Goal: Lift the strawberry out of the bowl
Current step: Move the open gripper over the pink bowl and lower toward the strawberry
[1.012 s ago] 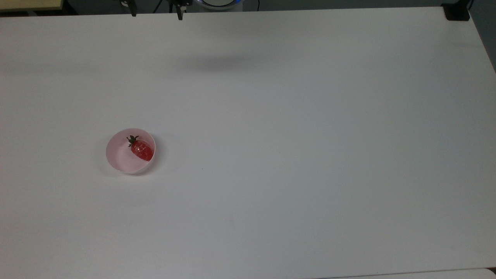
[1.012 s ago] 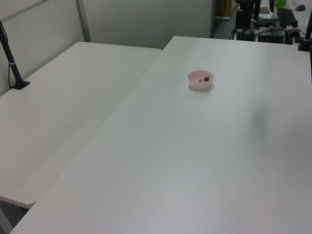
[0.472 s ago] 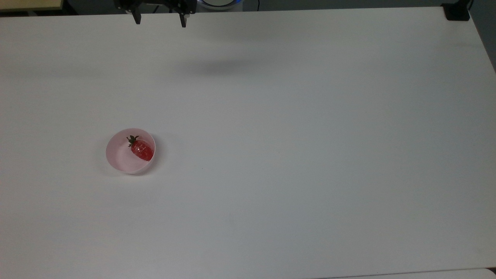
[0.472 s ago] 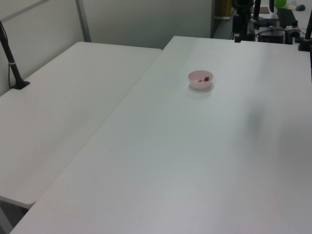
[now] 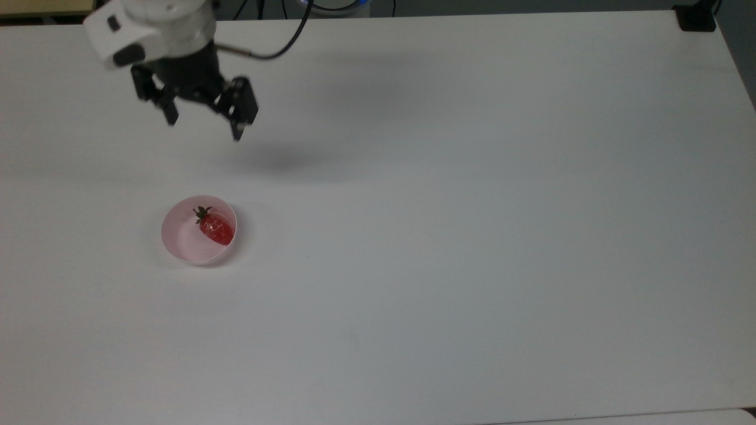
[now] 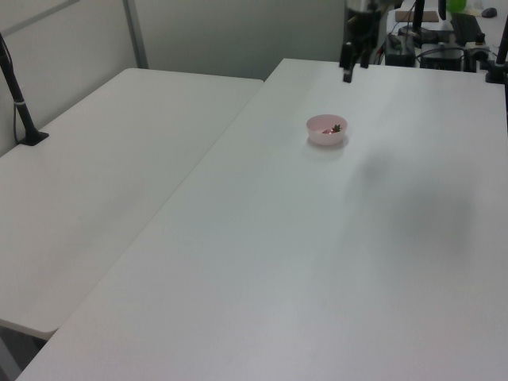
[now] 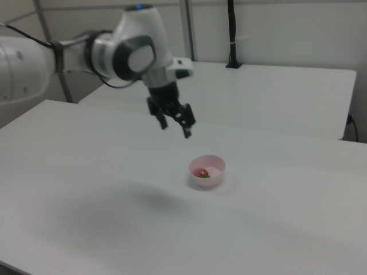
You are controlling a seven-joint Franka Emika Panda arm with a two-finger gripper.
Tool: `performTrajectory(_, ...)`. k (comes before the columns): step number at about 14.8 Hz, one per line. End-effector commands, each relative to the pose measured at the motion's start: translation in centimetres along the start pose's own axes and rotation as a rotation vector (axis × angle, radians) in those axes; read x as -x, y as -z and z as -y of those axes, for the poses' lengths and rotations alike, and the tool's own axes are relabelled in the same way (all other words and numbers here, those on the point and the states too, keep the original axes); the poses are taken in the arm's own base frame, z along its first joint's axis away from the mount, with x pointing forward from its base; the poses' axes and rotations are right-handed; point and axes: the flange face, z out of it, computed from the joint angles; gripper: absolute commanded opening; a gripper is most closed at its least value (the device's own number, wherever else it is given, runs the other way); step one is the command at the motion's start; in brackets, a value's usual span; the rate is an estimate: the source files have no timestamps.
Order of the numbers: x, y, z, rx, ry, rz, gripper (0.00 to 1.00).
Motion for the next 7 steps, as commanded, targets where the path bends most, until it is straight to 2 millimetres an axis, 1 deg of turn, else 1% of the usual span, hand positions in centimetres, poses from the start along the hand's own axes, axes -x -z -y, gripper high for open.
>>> performTrajectory(1, -4.2, -6.1, -1.9, 0.012, -0.066, -0.088, 0.96)
performTrajectory(2, -5.0, -8.2, -2.7, 0.023, -0.075, -0.121, 0.93)
performTrajectory(3, -5.3, -9.2, -3.2, 0.029, -0.081, -0.136, 0.91)
performTrajectory(5, -5.5, -10.8, -3.1, 0.033, -0.076, -0.143, 0.9)
performTrajectory(7, -5.5, -13.8, -2.6, 0.041, -0.054, -0.116, 0.84)
